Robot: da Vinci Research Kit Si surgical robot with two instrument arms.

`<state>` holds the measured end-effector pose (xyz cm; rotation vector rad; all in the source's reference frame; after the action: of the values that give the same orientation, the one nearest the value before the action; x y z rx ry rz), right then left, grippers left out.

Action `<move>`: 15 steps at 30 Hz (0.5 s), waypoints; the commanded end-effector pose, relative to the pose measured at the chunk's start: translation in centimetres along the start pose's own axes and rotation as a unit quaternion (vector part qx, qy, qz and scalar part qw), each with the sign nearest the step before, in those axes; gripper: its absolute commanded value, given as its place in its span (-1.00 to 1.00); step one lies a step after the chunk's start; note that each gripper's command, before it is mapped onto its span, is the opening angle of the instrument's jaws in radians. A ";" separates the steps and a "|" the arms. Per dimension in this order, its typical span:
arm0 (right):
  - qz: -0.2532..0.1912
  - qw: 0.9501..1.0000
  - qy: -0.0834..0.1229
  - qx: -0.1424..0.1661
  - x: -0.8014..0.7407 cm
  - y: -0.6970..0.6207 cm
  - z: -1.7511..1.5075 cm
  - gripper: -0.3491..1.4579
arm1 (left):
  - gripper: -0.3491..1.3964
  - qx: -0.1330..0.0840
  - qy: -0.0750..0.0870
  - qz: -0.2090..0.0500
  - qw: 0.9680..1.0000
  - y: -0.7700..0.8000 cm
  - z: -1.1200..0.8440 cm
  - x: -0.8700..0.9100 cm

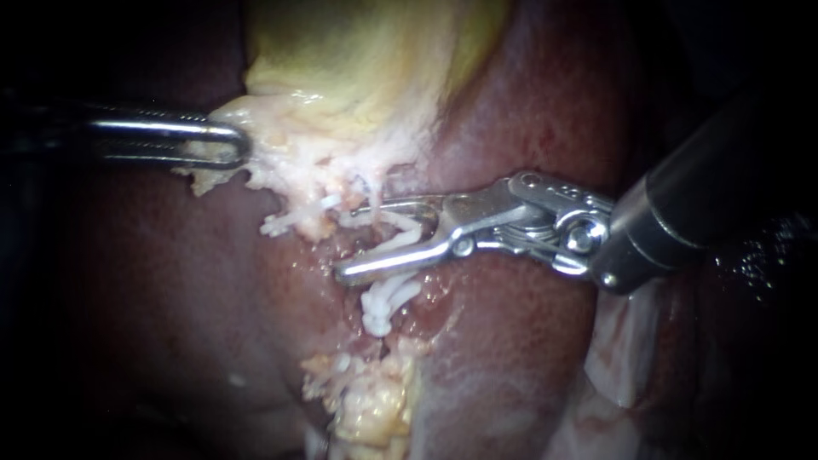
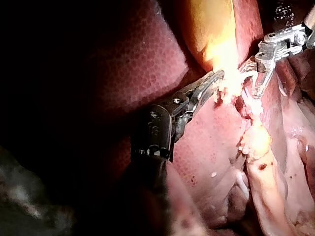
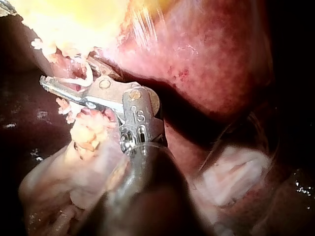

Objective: Clipping third clip right tube

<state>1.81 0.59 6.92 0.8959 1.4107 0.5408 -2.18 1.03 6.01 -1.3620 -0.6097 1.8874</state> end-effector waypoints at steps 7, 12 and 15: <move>0.020 1.000 0.012 0.008 0.07 -0.11 0.01 -0.13 | -1.00 0.000 0.000 0.000 1.000 0.00 0.00 0.00; 0.033 0.999 0.021 0.011 0.19 -0.21 0.00 -0.19 | -1.00 0.000 0.000 0.000 1.000 0.00 0.00 0.00; 0.040 0.999 0.021 0.012 0.24 -0.26 -0.02 -0.25 | -1.00 0.000 0.000 0.000 1.000 -0.01 0.00 0.00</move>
<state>1.77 0.63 6.56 0.9707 1.4281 0.6076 -2.18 1.03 6.02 -1.3623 -0.6096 1.8877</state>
